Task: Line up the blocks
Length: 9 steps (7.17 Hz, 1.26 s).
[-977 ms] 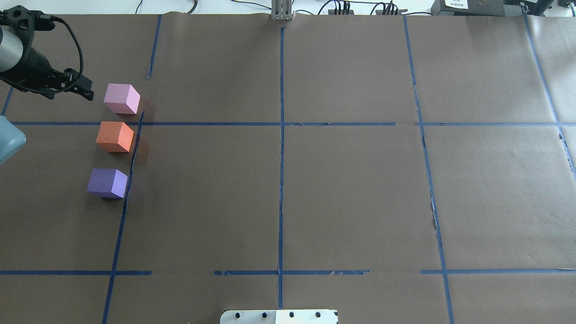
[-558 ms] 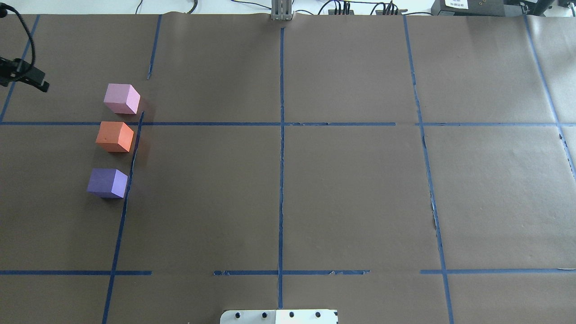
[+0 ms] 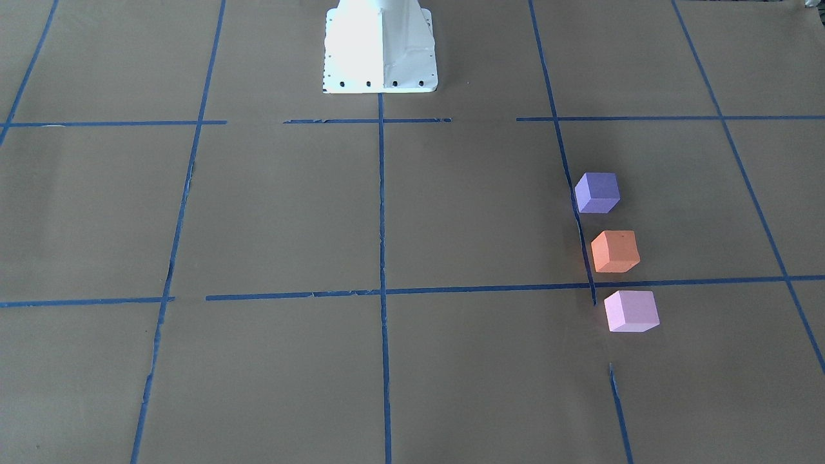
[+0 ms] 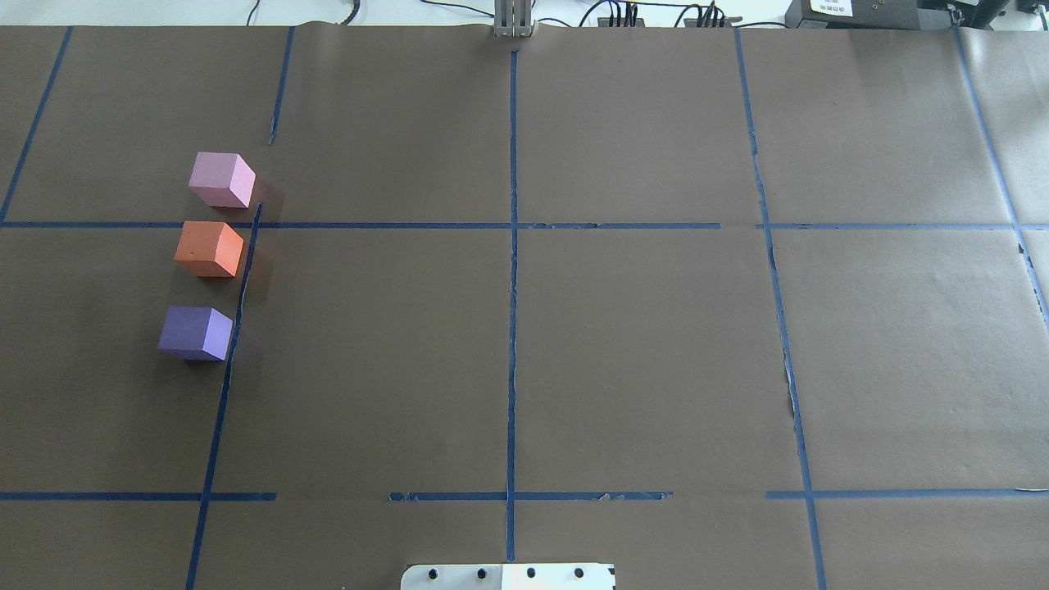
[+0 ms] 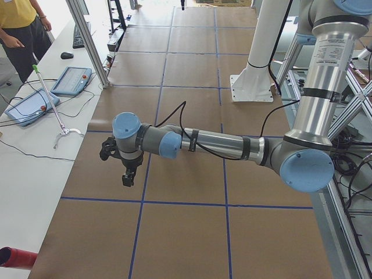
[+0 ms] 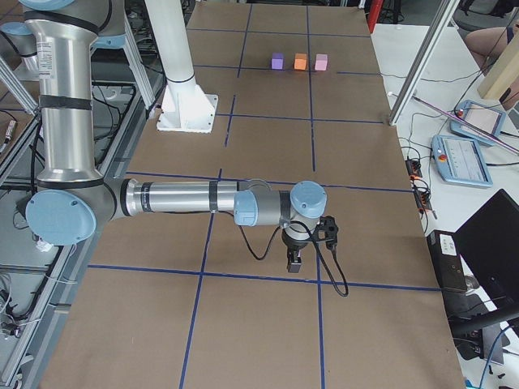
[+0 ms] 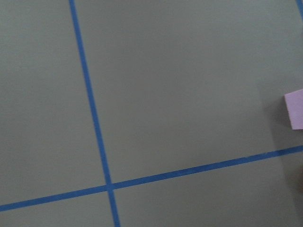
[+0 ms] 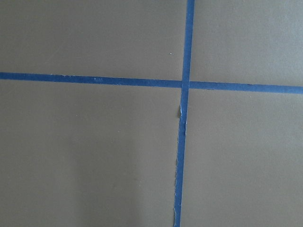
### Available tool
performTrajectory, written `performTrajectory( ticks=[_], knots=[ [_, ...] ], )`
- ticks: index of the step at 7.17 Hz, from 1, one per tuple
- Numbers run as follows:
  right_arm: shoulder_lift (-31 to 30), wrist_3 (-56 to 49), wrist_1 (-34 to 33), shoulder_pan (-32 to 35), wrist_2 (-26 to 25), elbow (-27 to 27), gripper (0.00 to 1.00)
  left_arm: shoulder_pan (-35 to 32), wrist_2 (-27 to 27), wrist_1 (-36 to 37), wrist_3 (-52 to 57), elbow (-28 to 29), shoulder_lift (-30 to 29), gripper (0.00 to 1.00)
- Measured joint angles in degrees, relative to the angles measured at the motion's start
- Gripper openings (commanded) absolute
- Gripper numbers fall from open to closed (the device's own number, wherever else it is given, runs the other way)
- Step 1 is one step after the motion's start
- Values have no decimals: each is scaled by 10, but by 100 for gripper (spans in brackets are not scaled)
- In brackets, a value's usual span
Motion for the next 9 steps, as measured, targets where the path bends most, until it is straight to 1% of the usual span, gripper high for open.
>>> performTrajectory(
  ticks=[2, 4, 9],
  knots=[
    [0, 0, 0, 0, 0, 0, 100, -25, 0, 1, 12, 4, 27, 100],
    [0, 0, 1, 0, 0, 0, 100, -30, 0, 4, 11, 5, 43, 100],
    [0, 0, 0, 0, 0, 0, 100, -31, -1, 7, 0, 4, 59, 100]
  ],
)
